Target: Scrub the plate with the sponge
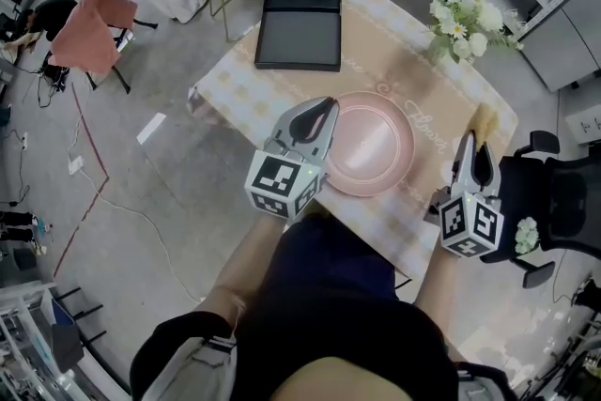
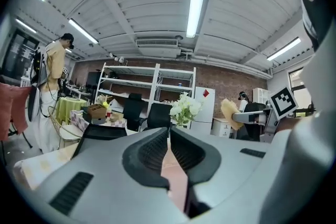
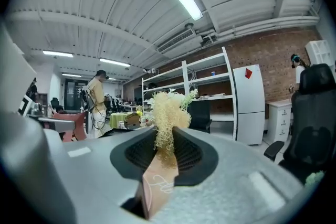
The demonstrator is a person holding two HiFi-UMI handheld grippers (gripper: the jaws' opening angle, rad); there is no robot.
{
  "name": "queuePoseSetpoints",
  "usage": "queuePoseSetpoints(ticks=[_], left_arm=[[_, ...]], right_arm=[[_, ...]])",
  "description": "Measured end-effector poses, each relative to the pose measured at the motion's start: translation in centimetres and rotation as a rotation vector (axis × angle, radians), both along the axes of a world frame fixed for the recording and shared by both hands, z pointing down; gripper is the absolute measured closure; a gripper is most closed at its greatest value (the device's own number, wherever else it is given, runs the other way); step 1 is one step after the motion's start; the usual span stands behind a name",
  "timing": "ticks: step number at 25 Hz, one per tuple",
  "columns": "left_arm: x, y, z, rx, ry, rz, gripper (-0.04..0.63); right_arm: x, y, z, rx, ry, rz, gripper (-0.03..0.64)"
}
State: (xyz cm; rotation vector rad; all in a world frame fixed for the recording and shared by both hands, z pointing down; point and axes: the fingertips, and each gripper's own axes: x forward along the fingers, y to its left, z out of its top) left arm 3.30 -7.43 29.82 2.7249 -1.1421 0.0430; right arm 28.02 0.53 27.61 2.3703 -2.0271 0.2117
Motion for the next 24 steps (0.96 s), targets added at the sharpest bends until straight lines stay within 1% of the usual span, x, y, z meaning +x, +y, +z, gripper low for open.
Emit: queuePoseSetpoints(ticks=[3,6,8,12,14,16,24], left_arm=[[0.4,0.4,-1.2,0.039,0.014,0.007,0.571],[0.5,0.5,-1.5,0.053,0.014,0.009,0.571],[0.4,0.5,-1.6,0.054,0.015,0.008,0.571],[0.2,0.5,-1.7,0.051,0.012,0.006,0.571],[0.2,0.6,-1.6,0.046,0.012,0.009,0.571],[0.3,0.8,-1.4,0.038,0.011,0.014,0.571],[1.0,1.3,-0.8,0.02,-0.009,0.032,0.571]], right_arm=[[-0.4,0.3,0.3,-0.008,-0.007,-0.002,0.538],[-0.1,0.8,0.5,-0.015,0.001,0.024,0.538],[0.4,1.3,0.4,-0.02,0.013,0.044,0.538],[1.1,1.9,0.7,-0.029,-0.04,0.056,0.54],[1.2,2.0,0.8,-0.036,-0.031,0.062,0.54],[0.9,2.0,0.9,-0.046,-0.012,0.056,0.54],[0.1,1.8,1.7,-0.086,-0.012,0.021,0.54]])
